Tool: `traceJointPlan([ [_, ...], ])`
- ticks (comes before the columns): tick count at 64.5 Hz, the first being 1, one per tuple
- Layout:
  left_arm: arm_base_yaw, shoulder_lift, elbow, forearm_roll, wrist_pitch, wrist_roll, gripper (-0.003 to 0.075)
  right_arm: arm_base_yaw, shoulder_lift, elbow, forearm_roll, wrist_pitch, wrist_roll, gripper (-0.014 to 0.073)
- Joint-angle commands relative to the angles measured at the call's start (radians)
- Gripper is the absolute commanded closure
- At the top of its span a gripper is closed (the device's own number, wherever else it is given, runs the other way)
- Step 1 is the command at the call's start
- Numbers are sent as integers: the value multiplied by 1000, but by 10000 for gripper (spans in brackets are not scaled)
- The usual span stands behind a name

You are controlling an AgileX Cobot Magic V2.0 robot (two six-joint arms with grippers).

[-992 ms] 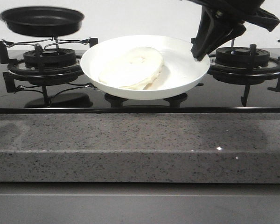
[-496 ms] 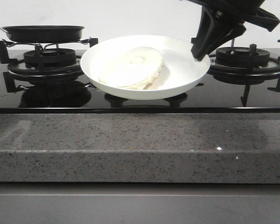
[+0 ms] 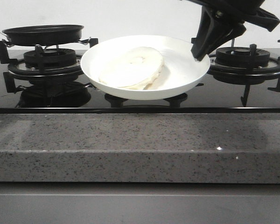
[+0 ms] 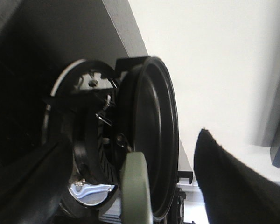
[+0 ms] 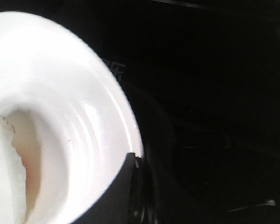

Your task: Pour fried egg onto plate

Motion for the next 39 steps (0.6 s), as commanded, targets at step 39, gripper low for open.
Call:
traceJointPlan([
  [39,-1,-363,-33,247,57,6,186,-1,-36,-25,16,-47,-7,660],
])
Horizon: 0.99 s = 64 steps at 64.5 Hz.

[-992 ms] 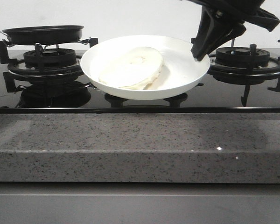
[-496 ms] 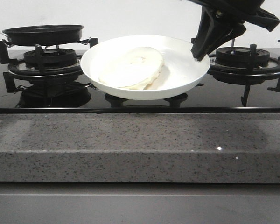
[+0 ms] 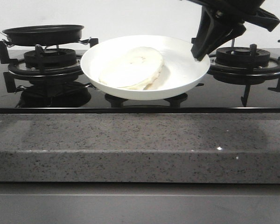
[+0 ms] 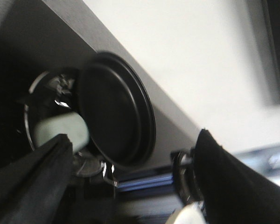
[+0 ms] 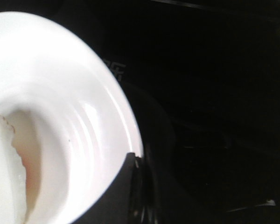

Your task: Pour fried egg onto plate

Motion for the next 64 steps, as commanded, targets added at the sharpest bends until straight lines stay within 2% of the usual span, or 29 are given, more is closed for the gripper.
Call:
traceJointPlan([
  [1,-52,-100,-33,43,1,2,186,-1,-36,-25,16,-47,-7,660],
  [14,-249,-233,-33,393,-107,-124,186,-1,-36,-25,16,-47,-7,660],
  [26,-470,-339,-33,944,-194,-443,186,-1,-36,-25,16,-47,-7,660],
  [35,-580,-424,5,1209,-194,-621,186,-1,-36,-25,16,-47,-7,660],
  [41,-622,-501,64,1324,-201,-715,187,-1,-36,-25,16,-47,-7,660],
  [46,-634,-564,119,1375,-207,-741,186,-1,-36,-25,16,-47,-7,660],
  [64,-636,-781,295,1376,-221,-741,187,-1,-36,-25,16,-47,-7,660],
])
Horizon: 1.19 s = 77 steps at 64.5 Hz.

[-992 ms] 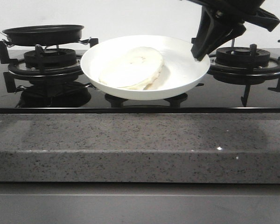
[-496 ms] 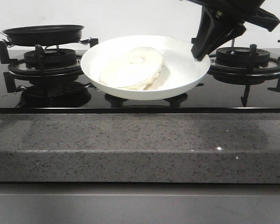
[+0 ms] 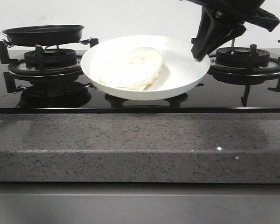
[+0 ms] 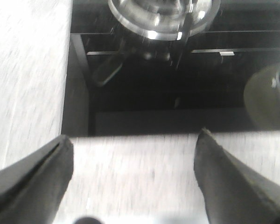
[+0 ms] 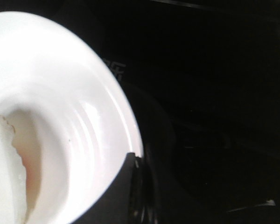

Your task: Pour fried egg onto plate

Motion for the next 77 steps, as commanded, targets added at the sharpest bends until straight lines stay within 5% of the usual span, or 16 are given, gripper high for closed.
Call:
traceJointPlan([
  [1,-7,-63,15,1,-69,-13,186,-1,-36,-25,16,-47,-7,660],
  [50,-7,-157,59,1,-67,-13,186,-1,-36,-34,36,-38,-7,660],
  [77,-7,-157,59,1,-67,-13,186,-6,103,-422,39,60,94,660],
])
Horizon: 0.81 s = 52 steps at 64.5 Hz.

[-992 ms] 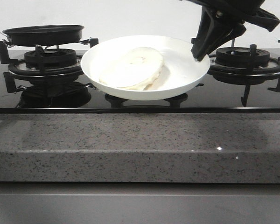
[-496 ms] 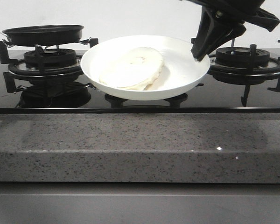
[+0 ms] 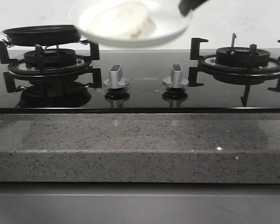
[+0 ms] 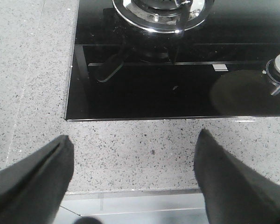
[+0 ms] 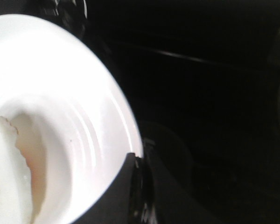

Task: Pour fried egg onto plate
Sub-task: 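Carry the plate with the egg back between the burners and lower it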

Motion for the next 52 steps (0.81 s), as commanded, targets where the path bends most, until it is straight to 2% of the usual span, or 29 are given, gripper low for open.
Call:
traceJointPlan([
  [1,-7,1,-28,1,-67,-10,186,-6,21,-125,26,-21,60,660],
  [10,-7,1,-28,1,-67,-10,186,-13,122,-247,-11,23,200,651],
  [21,-7,1,-28,1,-67,-10,186,-36,225,-341,-32,74,304,651],
  [37,-7,1,-28,1,-67,-10,186,-71,299,-349,-38,136,334,641],
  [43,-7,1,-28,1,-67,-10,186,-72,310,-349,-49,149,334,582],
  [52,-7,1,-28,1,-67,-10,186,-72,308,-349,-50,133,334,396],
])
